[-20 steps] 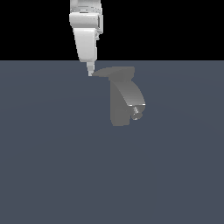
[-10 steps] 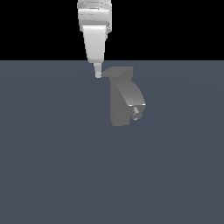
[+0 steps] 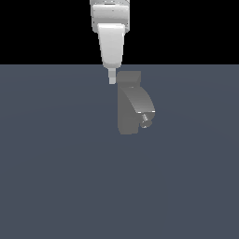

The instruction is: Turn on the faucet by rotating a designated handle.

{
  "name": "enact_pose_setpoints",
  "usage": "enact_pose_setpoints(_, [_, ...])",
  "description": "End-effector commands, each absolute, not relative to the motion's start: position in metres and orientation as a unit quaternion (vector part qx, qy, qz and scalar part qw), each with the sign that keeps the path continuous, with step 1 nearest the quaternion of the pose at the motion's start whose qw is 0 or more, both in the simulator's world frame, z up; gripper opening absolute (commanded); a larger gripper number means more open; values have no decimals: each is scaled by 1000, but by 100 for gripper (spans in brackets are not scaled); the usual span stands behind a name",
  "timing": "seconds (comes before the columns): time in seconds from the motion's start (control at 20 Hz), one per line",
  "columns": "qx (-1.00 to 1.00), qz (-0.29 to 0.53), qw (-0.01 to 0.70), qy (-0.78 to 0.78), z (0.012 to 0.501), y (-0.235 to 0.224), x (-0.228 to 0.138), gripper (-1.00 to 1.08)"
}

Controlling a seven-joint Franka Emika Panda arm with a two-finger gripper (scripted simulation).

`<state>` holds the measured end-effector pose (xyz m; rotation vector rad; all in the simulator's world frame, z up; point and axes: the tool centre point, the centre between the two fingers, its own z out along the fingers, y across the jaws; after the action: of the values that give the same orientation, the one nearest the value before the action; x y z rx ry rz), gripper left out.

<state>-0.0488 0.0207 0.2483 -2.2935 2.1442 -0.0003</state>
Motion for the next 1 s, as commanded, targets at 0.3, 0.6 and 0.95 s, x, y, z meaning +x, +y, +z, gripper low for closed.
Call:
enact_pose_setpoints(0.3, [-729, 0, 1, 684, 248, -24, -49, -100])
enact_pose_setpoints(0.6, [-728, 0, 0, 685, 248, -63, -49, -100])
enact_pose_setpoints(0.95, [-738, 1, 1, 675, 248, -73, -47, -100])
